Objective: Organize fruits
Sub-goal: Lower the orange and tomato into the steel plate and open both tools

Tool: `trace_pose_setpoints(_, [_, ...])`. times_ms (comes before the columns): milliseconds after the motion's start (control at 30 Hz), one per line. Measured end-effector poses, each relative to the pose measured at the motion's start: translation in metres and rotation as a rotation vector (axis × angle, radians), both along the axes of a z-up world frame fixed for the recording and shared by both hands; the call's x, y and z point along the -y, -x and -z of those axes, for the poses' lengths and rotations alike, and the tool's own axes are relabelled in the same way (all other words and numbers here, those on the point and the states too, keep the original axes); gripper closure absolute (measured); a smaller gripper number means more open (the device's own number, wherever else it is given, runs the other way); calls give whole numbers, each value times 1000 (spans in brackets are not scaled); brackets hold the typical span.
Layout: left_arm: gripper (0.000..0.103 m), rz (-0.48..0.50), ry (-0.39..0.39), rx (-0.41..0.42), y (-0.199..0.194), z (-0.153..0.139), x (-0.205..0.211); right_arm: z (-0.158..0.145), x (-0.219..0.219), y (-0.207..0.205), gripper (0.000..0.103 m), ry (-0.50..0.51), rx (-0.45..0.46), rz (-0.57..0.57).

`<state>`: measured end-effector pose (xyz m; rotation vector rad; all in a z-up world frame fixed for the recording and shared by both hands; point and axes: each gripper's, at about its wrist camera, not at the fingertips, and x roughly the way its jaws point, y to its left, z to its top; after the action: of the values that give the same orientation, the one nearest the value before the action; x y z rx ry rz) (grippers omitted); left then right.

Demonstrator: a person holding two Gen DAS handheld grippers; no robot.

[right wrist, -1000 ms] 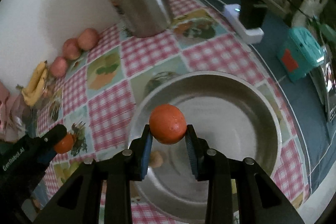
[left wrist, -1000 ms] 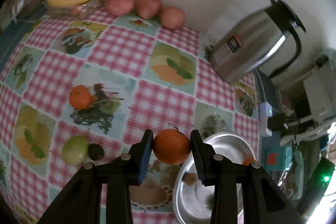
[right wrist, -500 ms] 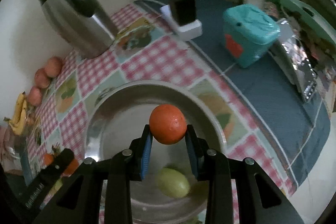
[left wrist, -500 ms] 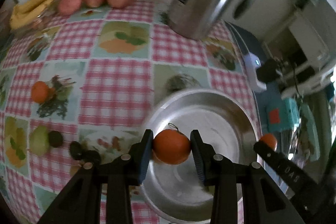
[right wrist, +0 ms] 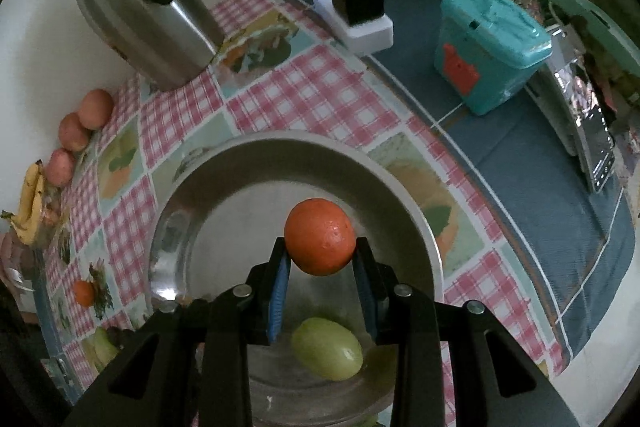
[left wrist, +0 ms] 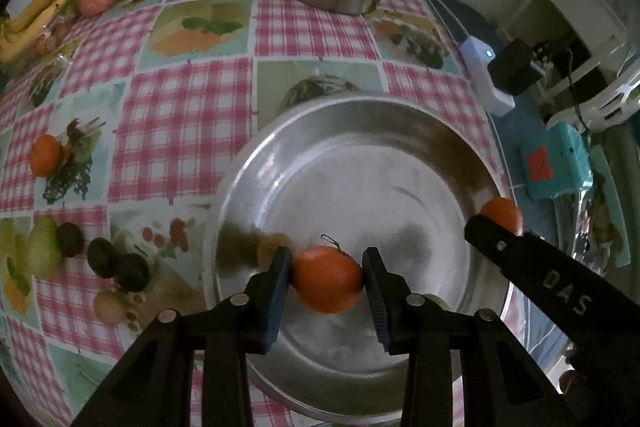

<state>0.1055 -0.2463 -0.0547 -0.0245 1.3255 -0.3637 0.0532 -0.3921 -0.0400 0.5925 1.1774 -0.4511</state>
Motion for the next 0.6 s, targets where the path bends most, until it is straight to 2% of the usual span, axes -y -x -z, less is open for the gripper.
trace_pose_setpoints(233, [64, 6, -23, -10, 4, 9, 9, 17, -6, -5, 69, 6, -64, -20])
trace_pose_setpoints(533, [62, -2, -5, -21, 2, 6, 4, 28, -9, -6, 69, 8, -111, -26])
trace_pose_setpoints(600, [56, -4, 4, -22, 2, 5, 3, 27, -10, -6, 69, 5, -107, -25])
